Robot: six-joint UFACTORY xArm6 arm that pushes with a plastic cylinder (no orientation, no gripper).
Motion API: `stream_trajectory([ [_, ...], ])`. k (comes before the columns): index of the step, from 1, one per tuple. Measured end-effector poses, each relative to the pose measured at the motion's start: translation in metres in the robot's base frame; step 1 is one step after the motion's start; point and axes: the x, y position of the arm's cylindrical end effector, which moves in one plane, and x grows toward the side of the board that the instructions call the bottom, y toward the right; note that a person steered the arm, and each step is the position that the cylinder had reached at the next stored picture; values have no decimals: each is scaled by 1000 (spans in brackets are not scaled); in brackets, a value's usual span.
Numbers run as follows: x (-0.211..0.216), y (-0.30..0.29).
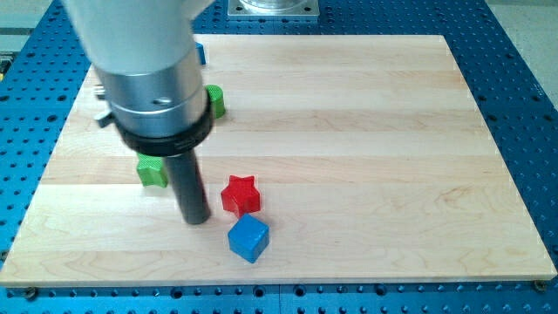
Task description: Push the red circle into the green circle
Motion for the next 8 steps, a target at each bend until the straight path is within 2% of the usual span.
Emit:
stream_trajectory([
  [1, -11, 31],
  [2, -16, 11],
  [3, 7, -54],
  [4, 26, -155],
  [5, -39, -215],
  [7, -176, -218],
  [8, -217, -203],
])
